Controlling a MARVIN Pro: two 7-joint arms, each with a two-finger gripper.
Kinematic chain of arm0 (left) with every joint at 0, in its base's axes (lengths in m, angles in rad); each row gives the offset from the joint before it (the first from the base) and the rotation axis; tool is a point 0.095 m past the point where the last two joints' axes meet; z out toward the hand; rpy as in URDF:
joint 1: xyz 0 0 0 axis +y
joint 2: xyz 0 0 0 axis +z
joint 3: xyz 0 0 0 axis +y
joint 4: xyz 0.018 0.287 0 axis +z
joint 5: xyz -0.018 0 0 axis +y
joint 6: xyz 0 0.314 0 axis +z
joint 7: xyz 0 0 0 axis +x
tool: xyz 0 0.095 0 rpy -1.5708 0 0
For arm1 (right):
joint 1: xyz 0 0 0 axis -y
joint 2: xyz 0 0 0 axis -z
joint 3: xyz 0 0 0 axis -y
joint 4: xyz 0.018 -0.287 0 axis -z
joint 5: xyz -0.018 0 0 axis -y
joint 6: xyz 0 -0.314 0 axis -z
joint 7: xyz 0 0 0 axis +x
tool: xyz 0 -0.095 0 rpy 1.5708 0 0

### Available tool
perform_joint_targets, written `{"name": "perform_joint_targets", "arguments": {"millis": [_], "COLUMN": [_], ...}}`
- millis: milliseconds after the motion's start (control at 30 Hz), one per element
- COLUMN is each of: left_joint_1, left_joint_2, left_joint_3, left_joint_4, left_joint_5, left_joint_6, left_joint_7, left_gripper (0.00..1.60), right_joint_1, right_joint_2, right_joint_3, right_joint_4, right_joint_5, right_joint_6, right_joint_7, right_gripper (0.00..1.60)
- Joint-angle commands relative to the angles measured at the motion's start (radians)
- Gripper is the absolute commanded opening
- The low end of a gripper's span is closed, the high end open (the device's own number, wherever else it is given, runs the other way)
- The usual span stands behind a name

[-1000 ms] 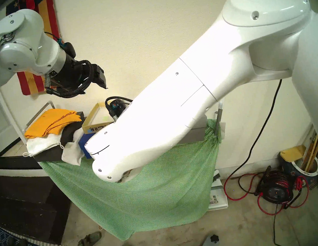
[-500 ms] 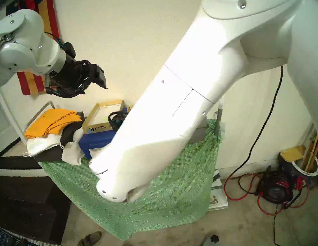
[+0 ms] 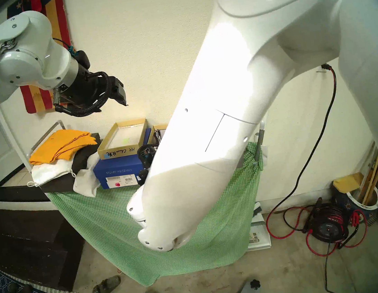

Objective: Take shoe out of the box

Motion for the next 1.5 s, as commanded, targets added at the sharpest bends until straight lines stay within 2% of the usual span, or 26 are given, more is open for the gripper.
{"name": "perform_joint_targets", "arguments": {"millis": [0,33,133,267,300,333,567,600,667,700,900,933,967,1200,1233,1267,1300,1333,1367,1400,1433,1467], "left_joint_1": [-0.001,-0.001,-0.001,-0.001,-0.001,-0.001,-0.001,-0.001,-0.001,-0.001,-0.001,-0.001,-0.001,-0.001,-0.001,-0.001,-0.001,-0.001,-0.001,-0.001,-0.001,-0.001], "left_joint_2": [-0.001,-0.001,-0.001,-0.001,-0.001,-0.001,-0.001,-0.001,-0.001,-0.001,-0.001,-0.001,-0.001,-0.001,-0.001,-0.001,-0.001,-0.001,-0.001,-0.001,-0.001,-0.001], "left_joint_3": [0.000,0.000,0.000,0.000,0.000,0.000,0.000,0.000,0.000,0.000,0.000,0.000,0.000,0.000,0.000,0.000,0.000,0.000,0.000,0.000,0.000,0.000], "left_joint_4": [0.000,0.000,0.000,0.000,0.000,0.000,0.000,0.000,0.000,0.000,0.000,0.000,0.000,0.000,0.000,0.000,0.000,0.000,0.000,0.000,0.000,0.000], "left_joint_5": [0.000,0.001,0.001,0.001,0.001,0.001,0.000,0.000,0.000,0.000,0.000,0.000,0.000,0.000,0.000,0.000,0.000,0.000,0.000,0.000,0.000,0.000], "left_joint_6": [0.000,0.000,0.000,0.000,0.000,0.000,0.000,0.000,0.000,0.000,0.000,0.000,0.000,0.000,0.000,0.000,0.000,0.000,0.000,0.000,0.000,0.000], "left_joint_7": [0.001,0.001,0.001,0.001,0.001,0.001,0.002,0.002,0.002,0.002,0.002,0.002,0.002,0.002,0.002,0.002,0.002,0.002,0.002,0.002,0.002,0.002], "left_gripper": [1.60,1.60,1.60,1.60,1.60,1.60,1.60,1.60,1.60,1.60,1.60,1.60,1.60,1.60,1.60,1.60,1.60,1.60,1.60,1.60,1.60,1.60], "right_joint_1": [0.113,0.126,0.151,0.164,0.162,0.166,0.141,0.124,0.101,0.101,0.053,0.052,0.042,0.036,0.041,0.046,0.048,0.051,0.051,0.053,0.058,0.059], "right_joint_2": [-0.038,-0.047,-0.078,-0.084,-0.088,-0.087,-0.085,-0.100,-0.112,-0.122,-0.163,-0.169,-0.166,-0.213,-0.226,-0.233,-0.235,-0.235,-0.235,-0.235,-0.235,-0.235], "right_joint_3": [-0.039,-0.047,-0.067,-0.093,-0.101,-0.115,-0.170,-0.192,-0.202,-0.213,-0.220,-0.227,-0.225,-0.242,-0.244,-0.247,-0.248,-0.251,-0.251,-0.252,-0.256,-0.258], "right_joint_4": [-0.022,-0.023,-0.024,-0.020,-0.016,-0.011,0.027,0.054,0.078,0.085,0.140,0.146,0.153,0.184,0.185,0.183,0.181,0.179,0.179,0.176,0.168,0.166], "right_joint_5": [0.046,0.063,0.096,0.129,0.130,0.150,0.188,0.212,0.219,0.242,0.289,0.323,0.307,0.358,0.374,0.387,0.391,0.403,0.403,0.405,0.419,0.424], "right_joint_6": [-0.064,-0.075,-0.102,-0.134,-0.144,-0.153,-0.216,-0.228,-0.239,-0.249,-0.274,-0.281,-0.280,-0.286,-0.290,-0.294,-0.296,-0.299,-0.299,-0.303,-0.311,-0.313], "right_joint_7": [-0.098,-0.070,-0.057,-0.028,-0.041,-0.009,0.050,0.085,0.083,0.112,0.131,0.171,0.150,0.172,0.175,0.185,0.180,0.191,0.191,0.190,0.199,0.203], "right_gripper": [1.60,1.60,1.60,1.60,1.60,1.60,1.60,1.60,1.60,1.60,1.60,1.60,1.60,1.60,0.48,0.16,0.00,0.07,0.07,0.17,0.41,0.30]}}
